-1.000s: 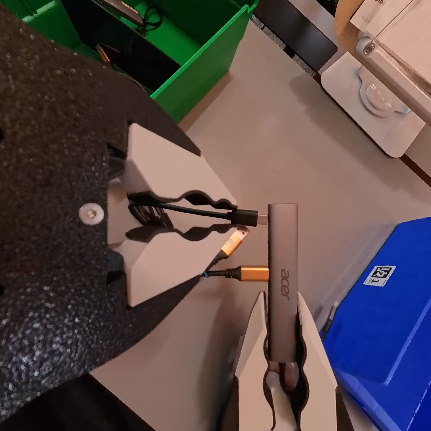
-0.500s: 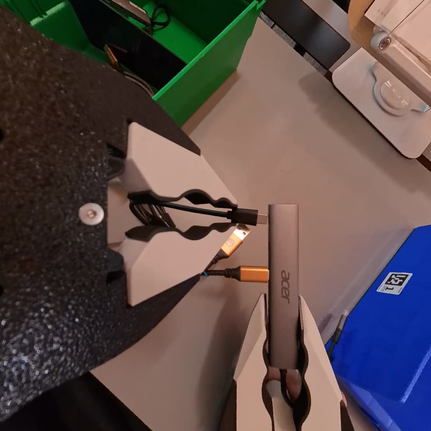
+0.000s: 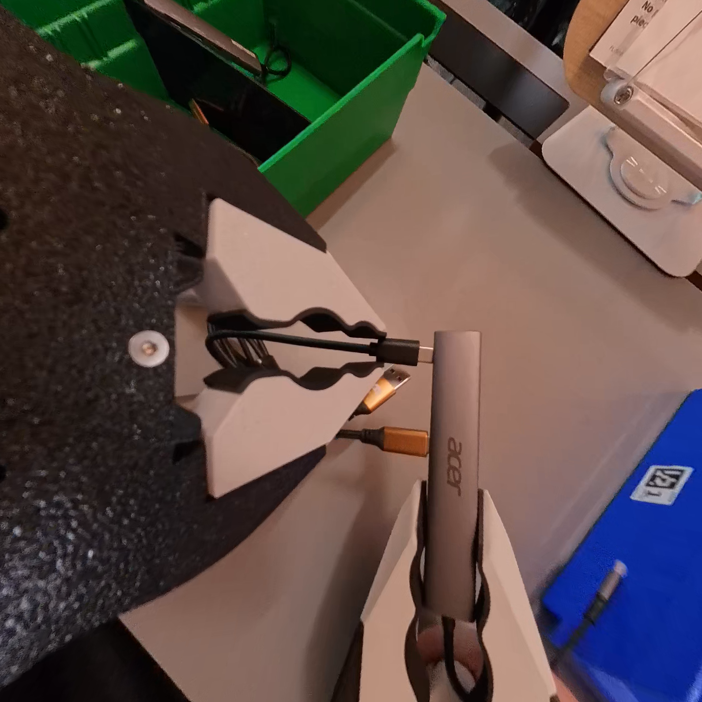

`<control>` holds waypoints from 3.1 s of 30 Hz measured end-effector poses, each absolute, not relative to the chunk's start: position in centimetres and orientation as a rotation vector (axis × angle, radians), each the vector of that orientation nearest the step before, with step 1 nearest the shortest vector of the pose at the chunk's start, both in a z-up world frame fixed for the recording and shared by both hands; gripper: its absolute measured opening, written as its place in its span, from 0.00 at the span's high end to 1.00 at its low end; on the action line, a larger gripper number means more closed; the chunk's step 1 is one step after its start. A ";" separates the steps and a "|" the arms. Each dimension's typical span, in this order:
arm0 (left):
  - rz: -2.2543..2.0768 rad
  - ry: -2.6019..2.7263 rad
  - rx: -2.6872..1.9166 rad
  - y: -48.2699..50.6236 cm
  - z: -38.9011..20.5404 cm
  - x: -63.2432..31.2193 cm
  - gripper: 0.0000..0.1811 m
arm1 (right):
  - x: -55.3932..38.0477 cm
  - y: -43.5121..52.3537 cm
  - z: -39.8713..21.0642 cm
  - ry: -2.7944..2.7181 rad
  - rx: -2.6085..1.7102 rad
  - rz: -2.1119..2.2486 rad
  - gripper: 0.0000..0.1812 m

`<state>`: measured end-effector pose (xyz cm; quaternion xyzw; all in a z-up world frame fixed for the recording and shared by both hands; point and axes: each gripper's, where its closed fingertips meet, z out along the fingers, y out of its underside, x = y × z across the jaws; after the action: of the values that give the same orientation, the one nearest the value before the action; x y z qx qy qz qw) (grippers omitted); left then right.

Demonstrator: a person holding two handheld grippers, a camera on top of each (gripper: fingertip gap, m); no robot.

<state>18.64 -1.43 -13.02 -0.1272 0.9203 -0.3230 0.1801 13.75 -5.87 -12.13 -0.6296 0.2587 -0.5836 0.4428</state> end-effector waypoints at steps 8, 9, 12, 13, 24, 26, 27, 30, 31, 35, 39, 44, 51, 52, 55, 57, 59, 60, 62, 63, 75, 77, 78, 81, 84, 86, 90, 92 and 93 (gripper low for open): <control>-0.997 2.518 -0.357 -2.3 -12.7 18.9 0.95 | 13.9 -6.6 -11.9 0.744 -1.457 -1.290 0.88; -1.029 2.512 -0.362 -2.4 -12.5 18.8 0.95 | 13.9 -6.8 -11.8 0.753 -1.441 -1.271 0.88; -1.105 2.509 -0.392 -2.5 -12.1 18.8 0.95 | 13.9 -6.8 -11.7 0.764 -1.423 -1.254 0.87; -1.118 2.516 -0.406 -2.5 -12.2 18.8 0.95 | 13.8 -6.8 -11.7 0.758 -1.427 -1.265 0.88; -1.386 2.634 -0.571 -2.2 -12.3 18.4 0.95 | 13.7 -5.9 -11.8 0.681 -1.497 -1.365 0.87; -1.380 2.595 -0.522 -2.4 -12.1 18.4 0.95 | 13.7 -6.1 -11.6 0.706 -1.462 -1.315 0.87; -1.385 2.558 -0.481 -2.6 -11.9 18.4 0.95 | 13.7 -6.3 -11.4 0.718 -1.435 -1.296 0.87; -1.406 2.437 -0.350 -3.4 -10.9 18.3 0.95 | 13.6 -7.1 -10.8 0.772 -1.336 -1.215 0.88; -1.421 2.400 -0.304 -3.7 -10.7 18.3 0.94 | 13.5 -7.4 -10.6 0.788 -1.295 -1.178 0.88; -1.520 2.214 -0.153 -4.2 -9.5 17.9 0.94 | 13.3 -7.8 -10.1 0.810 -1.209 -1.059 0.88; -1.580 2.082 -0.119 -3.9 -8.9 17.7 0.94 | 13.3 -7.5 -10.1 0.800 -1.206 -1.035 0.88; -1.541 2.022 -0.069 -3.5 -8.8 17.7 0.95 | 13.3 -7.0 -10.2 0.779 -1.233 -1.027 0.87; -1.363 2.054 0.040 -3.1 -9.1 18.0 0.95 | 13.2 -6.4 -10.3 0.727 -1.317 -1.138 0.86; -1.361 2.060 0.046 -3.1 -9.2 18.0 0.95 | 13.2 -6.4 -10.4 0.723 -1.328 -1.144 0.86; -1.380 2.063 0.064 -3.1 -9.2 18.1 0.95 | 13.2 -6.1 -10.5 0.713 -1.345 -1.143 0.86; -1.374 2.083 0.070 -3.1 -9.4 18.3 0.95 | 13.3 -6.0 -10.6 0.713 -1.358 -1.148 0.86; -1.383 2.089 0.080 -3.2 -9.5 18.4 0.95 | 13.3 -6.0 -10.7 0.713 -1.357 -1.138 0.85; -1.401 2.091 0.076 -3.2 -9.5 18.4 0.95 | 13.2 -6.1 -10.6 0.711 -1.355 -1.138 0.85; -1.427 2.093 0.064 -3.3 -9.5 18.3 0.95 | 13.1 -6.2 -10.4 0.707 -1.329 -1.130 0.85; -1.439 2.075 0.063 -3.3 -9.4 18.2 0.95 | 13.0 -6.2 -10.1 0.697 -1.311 -1.135 0.85; -1.567 2.094 -0.095 -2.9 -8.7 16.9 0.95 | 12.1 -6.1 -8.6 0.598 -1.230 -1.271 0.86; -1.557 2.105 -0.105 -2.9 -8.7 16.8 0.95 | 12.2 -6.2 -8.7 0.605 -1.250 -1.288 0.88; -1.544 2.108 -0.112 -2.9 -8.7 16.9 0.95 | 12.3 -6.2 -8.7 0.609 -1.258 -1.292 0.88; -1.516 2.107 -0.110 -2.7 -8.8 16.9 0.95 | 12.3 -6.0 -8.8 0.613 -1.296 -1.293 0.87; -1.431 2.097 -0.089 -2.7 -9.4 17.4 0.95 | 12.5 -5.6 -9.3 0.618 -1.344 -1.319 0.86; -1.419 2.104 -0.073 -2.6 -9.8 17.6 0.95 | 12.5 -5.5 -9.4 0.620 -1.355 -1.314 0.86; -1.538 2.040 -0.031 -2.2 -8.9 17.0 0.94 | 12.2 -5.3 -8.6 0.605 -1.316 -1.292 0.87; -1.619 1.978 0.022 -1.8 -8.0 16.1 0.92 | 11.8 -4.7 -7.9 0.554 -1.337 -1.288 0.88; -1.703 1.923 0.016 -1.2 -6.9 15.5 0.87 | 11.6 -4.7 -7.4 0.539 -1.354 -1.310 0.88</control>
<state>15.54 -1.22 -6.94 0.0060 0.7181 -0.6359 0.2828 11.61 -4.70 -7.44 -0.5739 0.2284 -0.5549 0.5572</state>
